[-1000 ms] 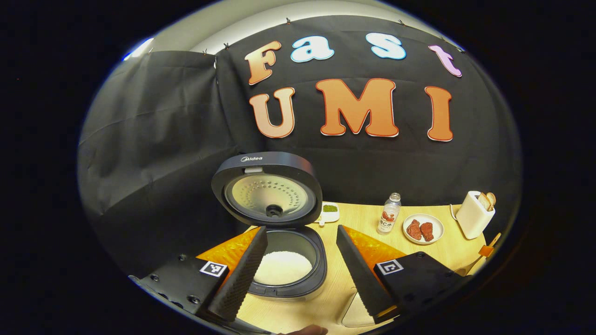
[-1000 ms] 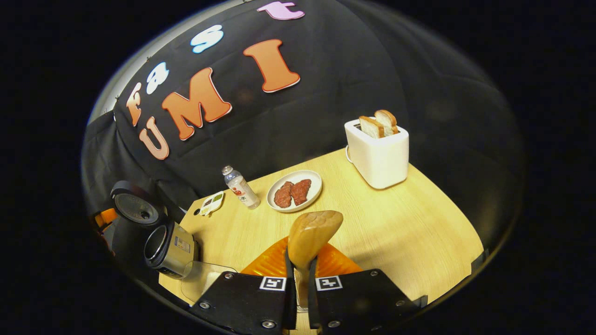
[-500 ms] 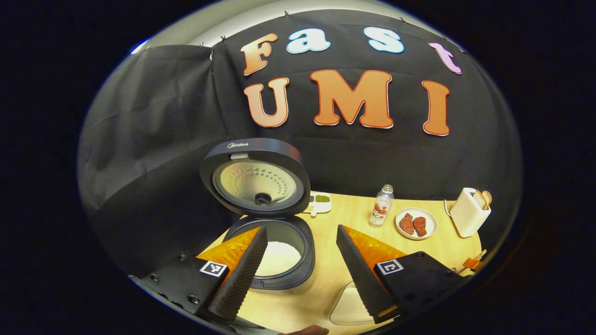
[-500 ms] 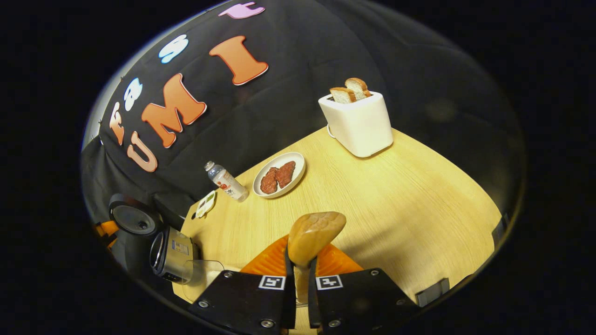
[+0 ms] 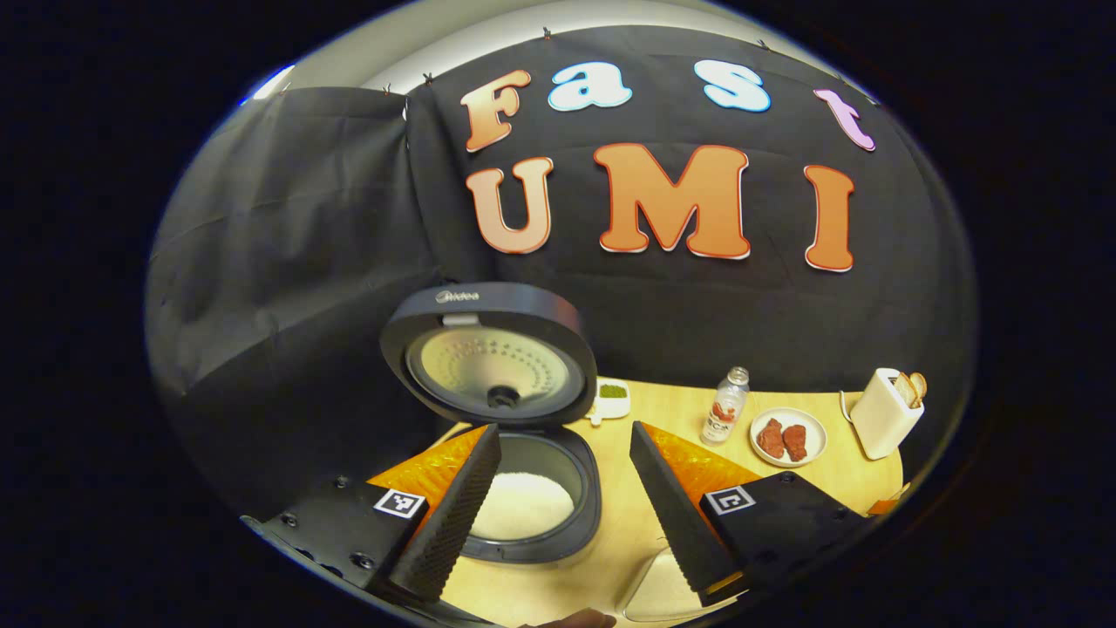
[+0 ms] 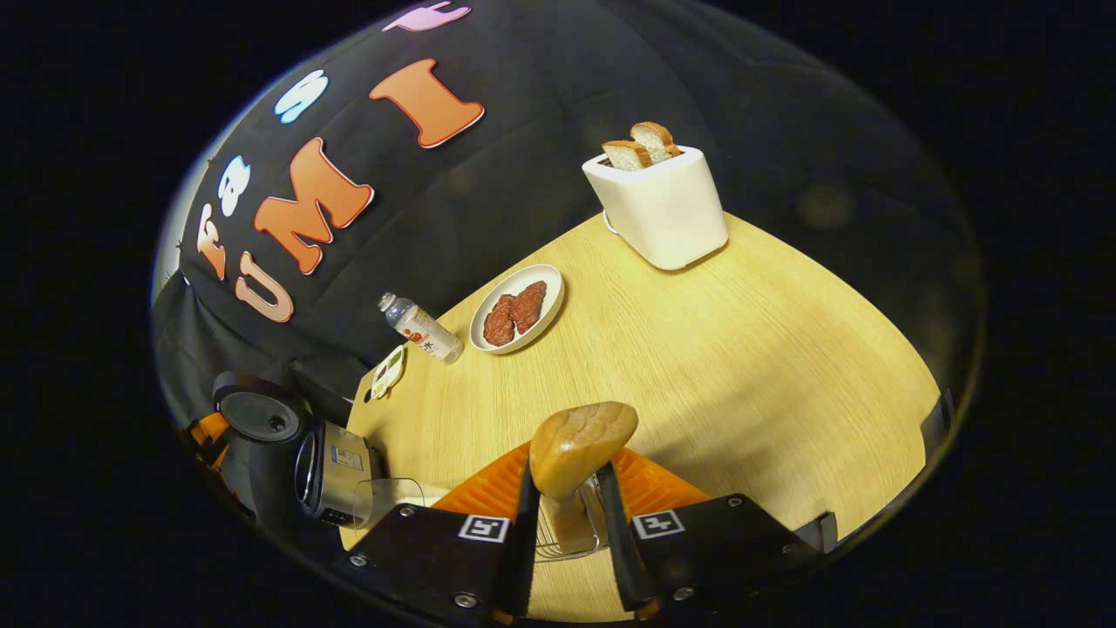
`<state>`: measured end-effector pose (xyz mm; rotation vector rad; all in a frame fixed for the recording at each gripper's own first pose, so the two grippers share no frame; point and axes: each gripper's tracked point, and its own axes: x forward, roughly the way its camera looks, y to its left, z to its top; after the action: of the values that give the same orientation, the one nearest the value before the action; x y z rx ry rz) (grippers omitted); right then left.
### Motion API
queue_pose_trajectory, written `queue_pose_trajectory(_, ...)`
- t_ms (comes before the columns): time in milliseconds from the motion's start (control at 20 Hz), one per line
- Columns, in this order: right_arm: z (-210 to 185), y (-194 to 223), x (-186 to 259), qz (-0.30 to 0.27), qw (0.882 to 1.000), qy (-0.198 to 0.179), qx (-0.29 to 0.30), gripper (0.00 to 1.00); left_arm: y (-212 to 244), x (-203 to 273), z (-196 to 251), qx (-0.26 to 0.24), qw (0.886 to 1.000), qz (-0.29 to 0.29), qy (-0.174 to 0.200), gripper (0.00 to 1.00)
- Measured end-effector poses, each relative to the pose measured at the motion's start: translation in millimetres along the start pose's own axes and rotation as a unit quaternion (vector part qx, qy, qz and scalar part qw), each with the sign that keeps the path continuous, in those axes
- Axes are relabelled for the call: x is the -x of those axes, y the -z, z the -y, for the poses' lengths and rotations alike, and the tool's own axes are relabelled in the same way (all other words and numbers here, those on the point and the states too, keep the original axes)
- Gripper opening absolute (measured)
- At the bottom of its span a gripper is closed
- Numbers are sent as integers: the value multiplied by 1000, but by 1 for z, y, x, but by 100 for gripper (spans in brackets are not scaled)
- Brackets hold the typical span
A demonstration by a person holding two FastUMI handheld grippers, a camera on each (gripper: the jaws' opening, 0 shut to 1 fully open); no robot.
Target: Close the left gripper, press the button to open the rice cooker; take a wooden spoon from the chopstick holder with the right hand, scoop a spoonful of rice and pour it into the rice cooker, then put the wooden spoon back into the chopstick holder.
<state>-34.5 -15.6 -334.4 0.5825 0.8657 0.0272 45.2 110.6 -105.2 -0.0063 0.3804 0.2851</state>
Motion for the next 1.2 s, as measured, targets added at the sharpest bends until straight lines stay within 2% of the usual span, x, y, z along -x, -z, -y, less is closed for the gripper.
queue_pose_trajectory(50,4,-3,3,1,1000,8,8,42,-13,-1,-5,-5,1000,19,-4,99)
queue_pose_trajectory(100,7,-6,6,4,1000,16,16,53,-27,0,-8,-10,999,41,-3,100)
queue_pose_trajectory(250,11,-18,21,19,999,30,28,68,-69,2,-13,-27,995,95,2,100)
queue_pose_trajectory(300,10,-21,26,24,999,32,30,75,-78,0,-16,-29,994,106,3,95)
queue_pose_trajectory(400,9,-30,35,37,998,38,38,79,-97,-5,-19,-25,993,117,6,97)
queue_pose_trajectory(500,7,-39,45,52,996,44,49,81,-112,-17,-25,-22,993,116,5,100)
queue_pose_trajectory(700,0,-55,65,78,993,53,73,82,-130,-51,-43,-30,994,102,-3,100)
queue_pose_trajectory(800,-4,-59,75,90,991,52,80,84,-138,-69,-52,-35,994,100,-8,95)
queue_pose_trajectory(1000,-11,-66,87,118,989,41,81,85,-116,-111,-58,-30,998,48,-4,100)
queue_pose_trajectory(1150,-9,-64,90,117,989,44,82,84,-92,-125,-49,4,1000,13,19,100)
queue_pose_trajectory(1200,-9,-65,90,118,988,44,84,85,-84,-125,-53,11,1000,-2,12,100)
